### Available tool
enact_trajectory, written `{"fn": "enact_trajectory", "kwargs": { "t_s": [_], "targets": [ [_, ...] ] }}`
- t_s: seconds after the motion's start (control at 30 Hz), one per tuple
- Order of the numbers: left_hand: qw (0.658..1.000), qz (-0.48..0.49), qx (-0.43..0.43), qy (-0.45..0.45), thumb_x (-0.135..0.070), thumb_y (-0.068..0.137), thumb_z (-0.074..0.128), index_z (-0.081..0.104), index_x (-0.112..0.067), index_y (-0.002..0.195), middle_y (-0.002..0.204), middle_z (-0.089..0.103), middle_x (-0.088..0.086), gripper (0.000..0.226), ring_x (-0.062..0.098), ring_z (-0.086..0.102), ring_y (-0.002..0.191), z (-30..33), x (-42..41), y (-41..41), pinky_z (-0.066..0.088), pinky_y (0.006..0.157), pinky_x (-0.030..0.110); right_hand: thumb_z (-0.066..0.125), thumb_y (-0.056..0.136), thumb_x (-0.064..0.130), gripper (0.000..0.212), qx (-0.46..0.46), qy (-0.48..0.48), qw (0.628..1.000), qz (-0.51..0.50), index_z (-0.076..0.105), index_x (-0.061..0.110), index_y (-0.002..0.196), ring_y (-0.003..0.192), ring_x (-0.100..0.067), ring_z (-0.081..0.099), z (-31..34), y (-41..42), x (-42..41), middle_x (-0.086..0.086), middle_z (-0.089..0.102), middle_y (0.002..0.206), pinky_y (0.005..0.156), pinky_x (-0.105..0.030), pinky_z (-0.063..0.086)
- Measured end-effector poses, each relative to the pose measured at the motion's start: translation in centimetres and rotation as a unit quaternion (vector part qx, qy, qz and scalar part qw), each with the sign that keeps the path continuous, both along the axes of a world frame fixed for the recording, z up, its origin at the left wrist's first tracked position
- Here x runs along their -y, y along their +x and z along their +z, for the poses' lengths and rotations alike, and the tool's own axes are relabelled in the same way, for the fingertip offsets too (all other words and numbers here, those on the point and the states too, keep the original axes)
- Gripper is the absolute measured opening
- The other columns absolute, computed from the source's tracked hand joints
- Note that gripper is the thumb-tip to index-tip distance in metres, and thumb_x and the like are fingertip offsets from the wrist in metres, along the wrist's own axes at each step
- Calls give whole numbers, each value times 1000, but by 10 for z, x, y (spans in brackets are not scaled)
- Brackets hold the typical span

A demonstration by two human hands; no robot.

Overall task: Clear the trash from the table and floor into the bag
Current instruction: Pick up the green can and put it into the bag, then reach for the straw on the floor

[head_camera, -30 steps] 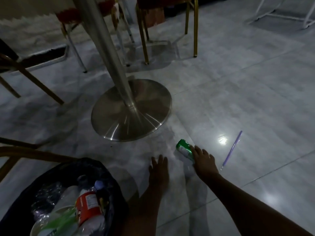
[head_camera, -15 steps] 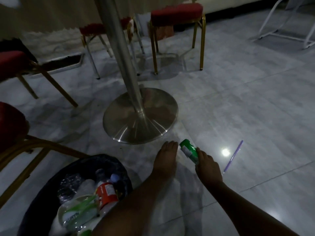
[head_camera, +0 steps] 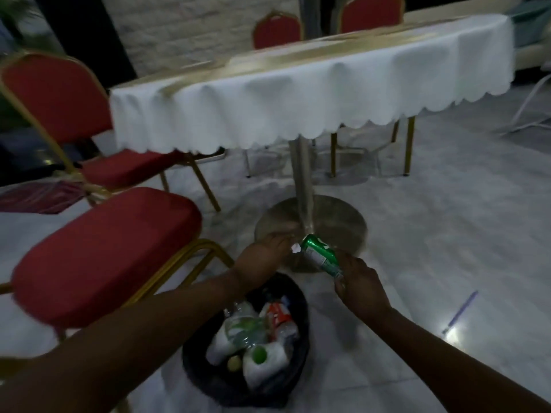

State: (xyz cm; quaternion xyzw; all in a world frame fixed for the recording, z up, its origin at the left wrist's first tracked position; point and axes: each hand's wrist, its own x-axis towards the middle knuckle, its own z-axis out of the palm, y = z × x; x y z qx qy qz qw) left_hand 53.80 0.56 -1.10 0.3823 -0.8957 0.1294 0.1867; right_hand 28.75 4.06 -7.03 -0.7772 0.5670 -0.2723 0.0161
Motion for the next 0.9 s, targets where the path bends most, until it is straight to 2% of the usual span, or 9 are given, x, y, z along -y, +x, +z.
{"fn": "enact_trajectory", "kwargs": {
  "t_s": [0.07,0.17,0.33,0.4,0.47,0.57,0.63,0.73,0.9],
  "targets": [
    [999,-4,32,8,-8,79,68,52,-11,123,117,63,12,47,26,61,101,8,-24,35,53,81,32,76,61,12,73,-9,4,1000,28,51,5,129,86,-31,66,5,28,-15,-14,65,114,56,-37,52],
    [996,8,81,44,-16,86,63,52,-12,127,123,59,9,43,25,57,108,0,-56,72,49,88,33,80,57,15,76,-19,6,997,68,53,4,127,73,-31,66,2,65,-36,-14,68,102,47,-37,51],
    [982,105,-3,159,-31,95,45,60,-14,115,117,62,7,30,20,58,106,-47,-93,105,47,91,33,73,56,35,65,-65,15,994,83,63,11,116,66,-23,67,-7,115,-61,-8,71,96,45,-32,50],
    [981,138,1,135,-39,95,36,62,-15,112,110,65,7,40,22,62,99,-71,-101,118,52,85,33,66,58,37,61,-84,16,992,91,61,12,113,69,-23,68,-12,130,-65,-7,71,97,49,-32,51],
    [977,170,35,121,-36,89,32,62,-16,114,107,66,6,44,23,64,94,-90,-110,127,54,77,30,78,50,34,67,-89,23,992,91,64,12,111,73,-24,68,-17,140,-66,-5,70,97,57,-34,54],
    [966,195,60,159,-36,89,28,55,-15,124,120,61,7,49,25,57,108,-105,-120,130,49,86,34,84,48,39,76,-104,29,991,84,63,12,116,79,-25,68,-25,145,-65,-6,69,102,63,-39,56],
    [964,215,29,153,-42,92,39,56,-16,124,121,61,6,45,24,56,112,-104,-125,130,48,91,36,78,54,48,76,-107,35,990,90,61,12,119,83,-25,68,-25,146,-66,-7,69,105,63,-40,57],
    [966,217,21,138,-47,90,44,62,-16,118,116,65,5,46,23,59,110,-96,-127,131,48,93,35,56,65,63,69,-102,46,991,73,65,16,114,85,-20,69,-15,141,-69,-2,71,106,62,-36,56],
    [980,177,23,82,-45,89,44,65,-14,114,111,68,4,44,20,63,103,-53,-117,116,49,90,31,48,78,53,57,-63,19,996,55,63,14,115,88,-24,68,-4,104,-68,-6,70,108,64,-39,54]
  ]
}}
